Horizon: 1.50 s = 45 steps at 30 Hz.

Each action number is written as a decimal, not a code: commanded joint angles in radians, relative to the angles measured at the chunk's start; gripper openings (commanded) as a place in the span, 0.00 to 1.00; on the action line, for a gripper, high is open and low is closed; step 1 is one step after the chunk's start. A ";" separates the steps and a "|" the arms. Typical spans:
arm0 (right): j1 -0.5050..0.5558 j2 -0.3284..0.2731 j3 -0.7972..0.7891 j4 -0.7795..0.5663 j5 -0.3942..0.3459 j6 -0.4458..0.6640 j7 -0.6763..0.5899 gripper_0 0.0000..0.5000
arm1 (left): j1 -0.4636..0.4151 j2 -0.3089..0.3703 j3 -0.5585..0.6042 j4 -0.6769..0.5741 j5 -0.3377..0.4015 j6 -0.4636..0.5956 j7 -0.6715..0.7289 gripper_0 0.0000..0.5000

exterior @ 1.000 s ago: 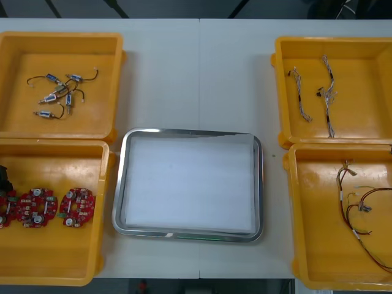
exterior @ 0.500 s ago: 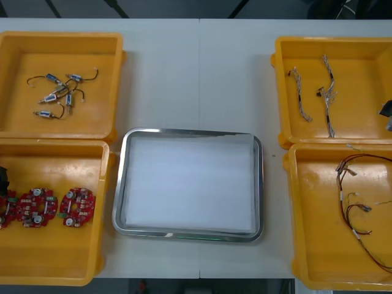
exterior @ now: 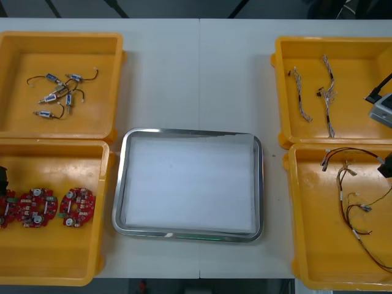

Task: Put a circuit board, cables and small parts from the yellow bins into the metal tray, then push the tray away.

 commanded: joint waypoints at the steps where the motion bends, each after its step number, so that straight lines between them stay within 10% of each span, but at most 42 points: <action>1: -0.063 0.004 0.071 -0.034 0.017 0.006 -0.085 0.00 | 0.027 0.060 0.114 -0.050 0.044 0.117 0.049 0.00; 30: -0.072 0.004 0.087 -0.034 0.031 0.006 -0.095 0.00 | 0.024 0.075 0.448 -0.268 0.145 0.501 0.037 0.00; 45: -0.072 0.004 0.087 -0.034 0.031 0.006 -0.095 0.00 | -0.046 0.072 0.395 -0.476 0.204 0.499 0.367 0.00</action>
